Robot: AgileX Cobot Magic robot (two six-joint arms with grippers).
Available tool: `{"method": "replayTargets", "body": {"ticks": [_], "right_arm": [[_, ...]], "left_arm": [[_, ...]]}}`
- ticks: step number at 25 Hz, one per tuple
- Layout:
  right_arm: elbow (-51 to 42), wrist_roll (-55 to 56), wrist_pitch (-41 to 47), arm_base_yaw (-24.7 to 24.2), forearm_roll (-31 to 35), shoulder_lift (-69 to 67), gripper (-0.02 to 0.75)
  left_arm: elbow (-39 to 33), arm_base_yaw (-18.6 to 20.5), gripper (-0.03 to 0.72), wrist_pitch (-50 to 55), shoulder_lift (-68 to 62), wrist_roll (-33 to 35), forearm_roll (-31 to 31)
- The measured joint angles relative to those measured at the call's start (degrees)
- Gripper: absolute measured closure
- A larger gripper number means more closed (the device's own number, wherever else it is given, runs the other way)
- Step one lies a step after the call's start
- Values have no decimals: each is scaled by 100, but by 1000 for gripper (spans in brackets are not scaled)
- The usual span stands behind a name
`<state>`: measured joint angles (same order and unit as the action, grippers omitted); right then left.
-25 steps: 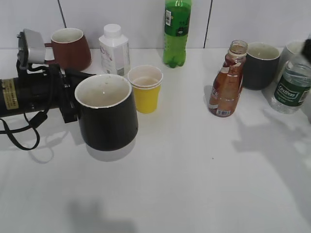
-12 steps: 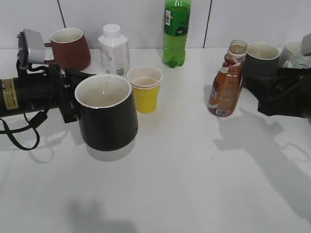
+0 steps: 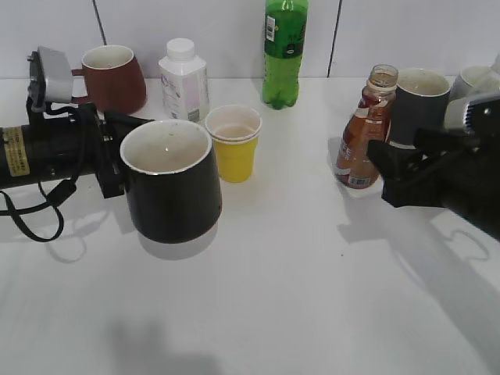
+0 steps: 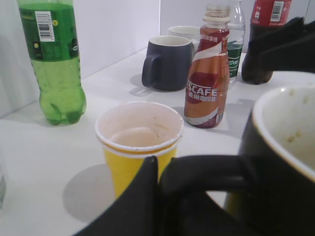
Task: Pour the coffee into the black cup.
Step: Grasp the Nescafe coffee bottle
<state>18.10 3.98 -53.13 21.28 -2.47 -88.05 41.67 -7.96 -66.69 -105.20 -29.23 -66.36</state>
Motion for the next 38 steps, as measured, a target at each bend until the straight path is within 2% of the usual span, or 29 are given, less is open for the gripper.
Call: {"method": "replayTargets", "body": {"ticks": [3, 5, 11, 16, 24, 31, 38], "right_arm": [[0, -4, -665, 0, -5, -524, 103], [34, -4, -830, 0, -5, -806, 76], [396, -4, -855, 0, 322, -1320, 66], [804, -4, -855, 0, 349, -1701, 66], [1455, -4, -855, 0, 355, -2422, 92], [1527, -15, -894, 0, 368, -2524, 206], [1304, -15, -1251, 0, 368, -2545, 206]], "left_arm": [[0, 0, 652, 0, 0, 0, 0], [0, 0, 652, 0, 0, 0, 0], [0, 0, 652, 0, 0, 0, 0], [0, 0, 652, 0, 0, 0, 0], [0, 0, 652, 0, 0, 0, 0], [0, 0, 652, 0, 0, 0, 0], [0, 0, 652, 0, 0, 0, 6]]}}
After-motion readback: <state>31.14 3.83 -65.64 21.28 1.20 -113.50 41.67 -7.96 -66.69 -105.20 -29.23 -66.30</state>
